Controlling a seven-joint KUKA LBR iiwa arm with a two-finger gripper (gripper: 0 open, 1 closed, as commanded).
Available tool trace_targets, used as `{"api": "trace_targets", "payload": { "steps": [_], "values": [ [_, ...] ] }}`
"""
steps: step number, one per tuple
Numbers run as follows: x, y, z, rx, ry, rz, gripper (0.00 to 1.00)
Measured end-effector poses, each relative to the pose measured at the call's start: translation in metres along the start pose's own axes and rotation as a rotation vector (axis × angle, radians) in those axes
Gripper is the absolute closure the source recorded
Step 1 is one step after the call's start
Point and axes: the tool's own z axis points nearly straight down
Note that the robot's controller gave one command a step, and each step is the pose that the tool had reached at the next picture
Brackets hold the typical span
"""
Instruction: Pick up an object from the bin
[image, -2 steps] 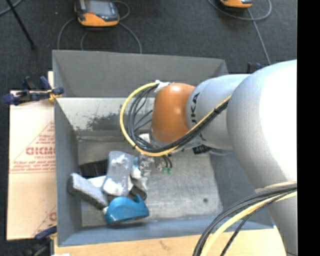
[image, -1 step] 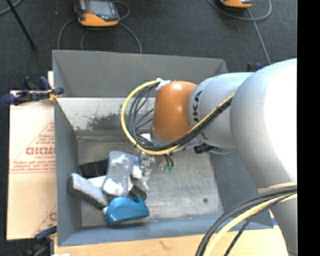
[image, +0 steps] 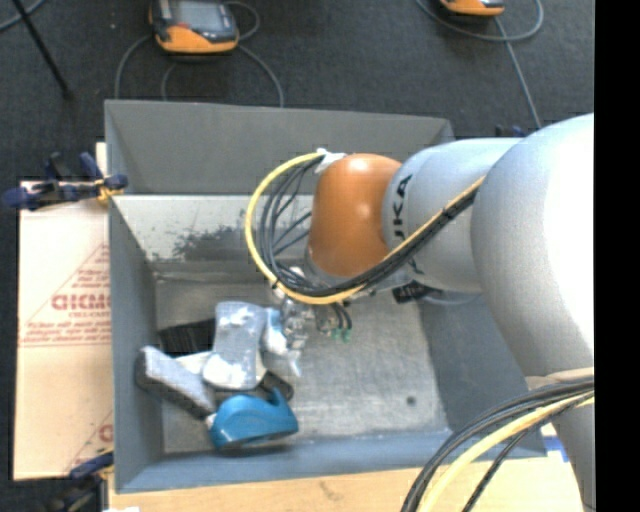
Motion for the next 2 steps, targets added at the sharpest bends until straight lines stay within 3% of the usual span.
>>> {"api": "trace_targets", "payload": {
  "steps": [2],
  "values": [
    [-0.001, 0.000, -0.043, -0.003, -0.007, -0.001, 1.00]
  ]
}}
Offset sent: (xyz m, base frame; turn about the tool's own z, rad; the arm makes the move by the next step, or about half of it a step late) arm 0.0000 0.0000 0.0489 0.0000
